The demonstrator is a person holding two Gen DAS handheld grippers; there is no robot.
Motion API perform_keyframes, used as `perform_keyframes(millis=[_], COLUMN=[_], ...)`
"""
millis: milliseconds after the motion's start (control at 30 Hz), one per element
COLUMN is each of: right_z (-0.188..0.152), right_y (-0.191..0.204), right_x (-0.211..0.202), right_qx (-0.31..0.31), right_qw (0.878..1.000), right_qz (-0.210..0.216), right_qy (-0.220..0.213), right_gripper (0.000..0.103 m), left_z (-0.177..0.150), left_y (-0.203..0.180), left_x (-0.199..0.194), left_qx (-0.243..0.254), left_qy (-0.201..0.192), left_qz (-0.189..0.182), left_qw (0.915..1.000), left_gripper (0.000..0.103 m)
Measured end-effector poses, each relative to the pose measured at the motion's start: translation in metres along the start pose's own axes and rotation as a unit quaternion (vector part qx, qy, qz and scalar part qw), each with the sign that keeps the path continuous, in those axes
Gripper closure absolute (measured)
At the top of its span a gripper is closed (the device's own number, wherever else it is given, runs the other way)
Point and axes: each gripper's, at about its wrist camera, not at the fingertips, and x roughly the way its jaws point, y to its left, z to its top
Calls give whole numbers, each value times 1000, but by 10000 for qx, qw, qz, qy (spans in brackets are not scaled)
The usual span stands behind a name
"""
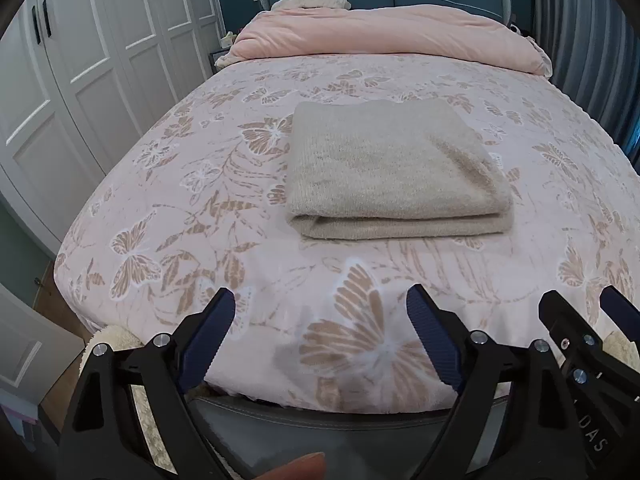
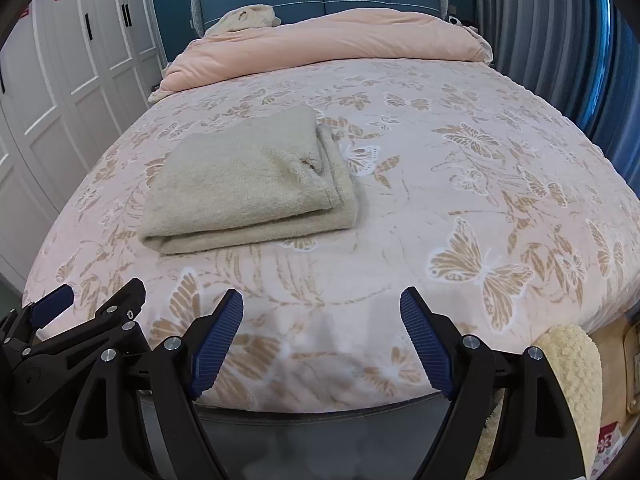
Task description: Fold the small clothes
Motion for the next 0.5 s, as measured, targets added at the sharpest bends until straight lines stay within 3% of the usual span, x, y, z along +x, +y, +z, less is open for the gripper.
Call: perform_keyframes(millis=[500], right_z=[-1], right_y=[3], right_x=[0], right_qx=[15], right_qw=[10000], right_qz=[-19], right_qy=[28], right_gripper=[24], left_z=[-1], left_y=[1], left_x=[1], left_qx=[9], left_qy=[30], left_qz=[8], left_qw=[10000], left_gripper=[21])
